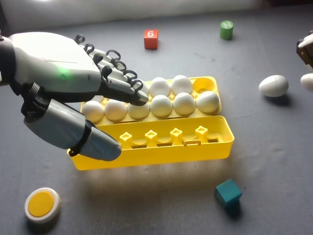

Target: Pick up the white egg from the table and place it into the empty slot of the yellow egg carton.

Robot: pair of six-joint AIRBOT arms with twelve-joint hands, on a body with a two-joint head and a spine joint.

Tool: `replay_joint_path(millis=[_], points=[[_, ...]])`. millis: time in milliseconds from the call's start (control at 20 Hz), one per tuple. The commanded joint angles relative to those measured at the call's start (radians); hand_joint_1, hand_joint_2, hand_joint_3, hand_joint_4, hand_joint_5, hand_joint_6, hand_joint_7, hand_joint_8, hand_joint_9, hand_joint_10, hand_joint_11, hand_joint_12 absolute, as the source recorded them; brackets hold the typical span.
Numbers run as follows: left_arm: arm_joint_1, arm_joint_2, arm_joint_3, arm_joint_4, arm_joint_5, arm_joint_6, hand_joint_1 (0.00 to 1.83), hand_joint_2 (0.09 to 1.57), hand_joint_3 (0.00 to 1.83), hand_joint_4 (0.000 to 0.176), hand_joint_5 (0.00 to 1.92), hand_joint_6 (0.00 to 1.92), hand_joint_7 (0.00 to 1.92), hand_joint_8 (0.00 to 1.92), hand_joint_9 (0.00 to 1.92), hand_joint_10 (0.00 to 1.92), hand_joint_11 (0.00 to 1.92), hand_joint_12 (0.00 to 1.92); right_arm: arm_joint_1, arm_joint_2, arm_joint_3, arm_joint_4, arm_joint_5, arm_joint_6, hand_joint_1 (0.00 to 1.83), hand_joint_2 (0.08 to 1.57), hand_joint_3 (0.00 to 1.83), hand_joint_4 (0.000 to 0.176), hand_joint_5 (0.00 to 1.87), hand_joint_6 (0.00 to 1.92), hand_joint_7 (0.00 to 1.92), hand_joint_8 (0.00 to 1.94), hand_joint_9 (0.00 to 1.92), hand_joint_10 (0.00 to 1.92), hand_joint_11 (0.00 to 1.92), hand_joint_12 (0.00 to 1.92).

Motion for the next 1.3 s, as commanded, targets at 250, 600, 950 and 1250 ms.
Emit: replay_joint_path(millis=[250, 600, 950, 1250], points=[[-0.017, 0.003, 0.006, -0.036, 0.049, 0.001, 0.0, 1.11, 0.02, 0.0, 0.07, 0.01, 0.05, 0.01, 0.01, 0.01, 0.0, 0.0, 0.008, -0.004, 0.011, 0.003, 0.121, -0.002, 0.0, 1.13, 0.02, 0.0, 0.01, 0.0, 0.0, 0.0, 0.0, 0.0, 0.0, 0.0], [-0.026, 0.003, 0.01, -0.036, 0.043, 0.001, 0.0, 1.12, 0.02, 0.0, 0.08, 0.01, 0.06, 0.01, 0.03, 0.01, 0.0, 0.0, 0.007, -0.013, 0.033, 0.006, 0.129, -0.002, 0.0, 1.13, 0.01, 0.0, 0.01, 0.0, 0.0, 0.0, 0.0, 0.0, 0.0, 0.0], [-0.038, 0.003, 0.013, -0.035, 0.042, 0.001, 0.0, 1.13, 0.02, 0.0, 0.07, 0.01, 0.05, 0.01, 0.01, 0.0, 0.0, 0.0, 0.008, -0.035, 0.049, 0.008, 0.14, -0.006, 0.17, 0.77, 0.0, 0.059, 0.36, 0.04, 0.0, 0.0, 0.0, 0.0, 0.0, 0.0], [-0.036, 0.003, 0.018, -0.035, 0.042, 0.001, 0.0, 1.13, 0.0, 0.0, 0.14, 0.0, 0.11, 0.0, 0.07, 0.0, 0.01, 0.02, 0.014, -0.065, 0.069, 0.008, 0.141, -0.022, 0.48, 0.77, 0.0, 0.119, 0.69, 0.05, 0.0, 0.0, 0.0, 0.0, 0.0, 0.0]])
